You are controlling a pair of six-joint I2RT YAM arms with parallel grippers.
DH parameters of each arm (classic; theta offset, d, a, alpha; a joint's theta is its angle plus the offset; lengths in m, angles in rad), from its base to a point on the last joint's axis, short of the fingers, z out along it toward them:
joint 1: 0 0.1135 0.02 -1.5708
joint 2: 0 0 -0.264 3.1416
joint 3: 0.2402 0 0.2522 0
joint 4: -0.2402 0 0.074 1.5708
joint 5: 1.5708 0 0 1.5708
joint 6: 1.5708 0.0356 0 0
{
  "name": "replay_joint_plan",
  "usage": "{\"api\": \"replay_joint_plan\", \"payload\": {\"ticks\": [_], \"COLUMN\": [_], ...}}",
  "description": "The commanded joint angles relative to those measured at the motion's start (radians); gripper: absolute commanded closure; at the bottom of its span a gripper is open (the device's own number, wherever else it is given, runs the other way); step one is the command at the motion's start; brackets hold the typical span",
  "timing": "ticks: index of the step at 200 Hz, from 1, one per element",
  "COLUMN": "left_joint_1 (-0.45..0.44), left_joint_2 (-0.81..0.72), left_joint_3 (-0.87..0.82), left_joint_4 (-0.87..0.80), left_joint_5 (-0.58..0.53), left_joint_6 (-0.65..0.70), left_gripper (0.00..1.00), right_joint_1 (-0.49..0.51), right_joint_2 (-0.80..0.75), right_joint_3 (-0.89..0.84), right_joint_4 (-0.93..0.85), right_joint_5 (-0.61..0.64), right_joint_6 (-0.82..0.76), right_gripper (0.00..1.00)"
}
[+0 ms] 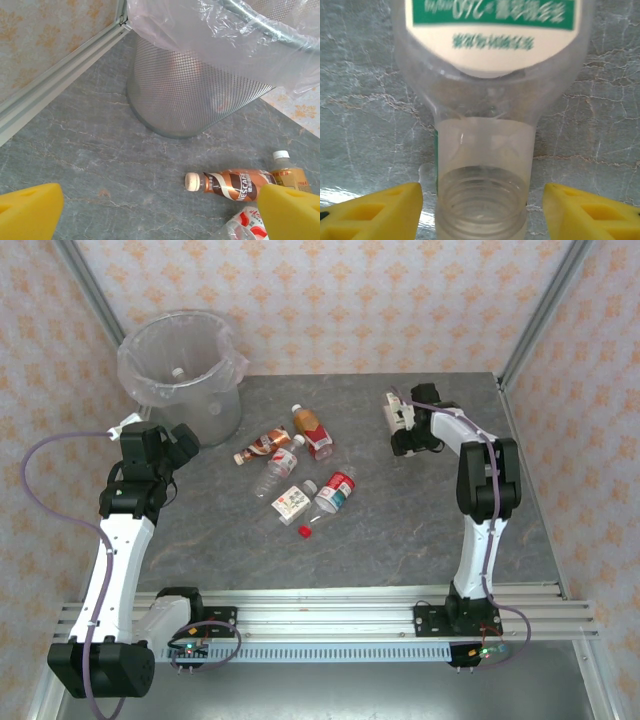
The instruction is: Put the plastic bottles in the bin
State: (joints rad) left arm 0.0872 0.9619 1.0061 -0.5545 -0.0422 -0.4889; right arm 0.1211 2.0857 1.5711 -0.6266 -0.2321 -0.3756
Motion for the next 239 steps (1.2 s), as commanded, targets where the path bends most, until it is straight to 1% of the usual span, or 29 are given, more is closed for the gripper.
{"api": "replay_joint_plan", "payload": {"ticks": [1, 36, 54, 77, 108, 129, 154, 164, 181, 211, 229, 232, 239], "left_joint_1": [0.002, 0.002, 0.002, 0.002, 0.002, 0.002, 0.002, 0.002, 0.001, 0.002, 0.002, 0.002, 0.002], "left_joint_2": [-0.011, -0.002, 0.016, 0.032, 0.034, 0.036, 0.047, 0.052, 0.059, 0.081, 0.083, 0.082, 0.083], "left_joint_3": [0.034, 0.04, 0.045, 0.05, 0.049, 0.043, 0.046, 0.046, 0.045, 0.037, 0.006, 0.001, -0.007], "left_joint_4": [-0.024, 0.012, 0.009, 0.002, 0.001, 0.006, 0.004, 0.005, 0.015, 0.039, 0.095, 0.105, 0.119], "left_joint_5": [-0.044, -0.015, -0.009, -0.002, 0.005, 0.021, 0.042, 0.052, 0.08, 0.165, 0.221, 0.23, 0.245], "left_joint_6": [0.044, 0.031, 0.021, 0.015, 0.004, -0.003, -0.008, -0.012, -0.021, -0.037, -0.04, -0.065, -0.075], "left_gripper": [0.0, 0.0, 0.0, 0.0, 0.0, 0.0, 0.0, 0.0, 0.0, 0.0, 0.0, 0.0, 0.0], "right_joint_1": [-0.003, -0.003, -0.002, -0.001, -0.001, -0.001, -0.001, -0.001, -0.001, 0.001, 0.014, 0.017, 0.023], "right_joint_2": [0.042, 0.092, 0.124, 0.143, 0.106, 0.053, -0.045, -0.092, -0.183, -0.326, -0.39, -0.4, -0.421], "right_joint_3": [0.052, 0.088, 0.13, 0.155, 0.101, 0.035, -0.063, -0.119, -0.221, -0.379, -0.454, -0.463, -0.489], "right_joint_4": [-0.05, -0.014, -0.027, -0.045, -0.018, 0.027, 0.098, 0.139, 0.22, 0.331, 0.359, 0.36, 0.366], "right_joint_5": [0.042, 0.027, 0.055, 0.07, 0.048, 0.055, 0.057, 0.056, 0.049, 0.012, 0.011, 0.013, 0.017], "right_joint_6": [-0.051, 0.012, 0.065, 0.087, 0.102, 0.124, 0.16, 0.176, 0.205, 0.243, 0.253, 0.256, 0.267], "right_gripper": [0.36, 0.41, 0.43, 0.5, 0.59, 0.64, 0.7, 0.74, 0.85, 1.0, 1.0, 1.0, 1.0]}}
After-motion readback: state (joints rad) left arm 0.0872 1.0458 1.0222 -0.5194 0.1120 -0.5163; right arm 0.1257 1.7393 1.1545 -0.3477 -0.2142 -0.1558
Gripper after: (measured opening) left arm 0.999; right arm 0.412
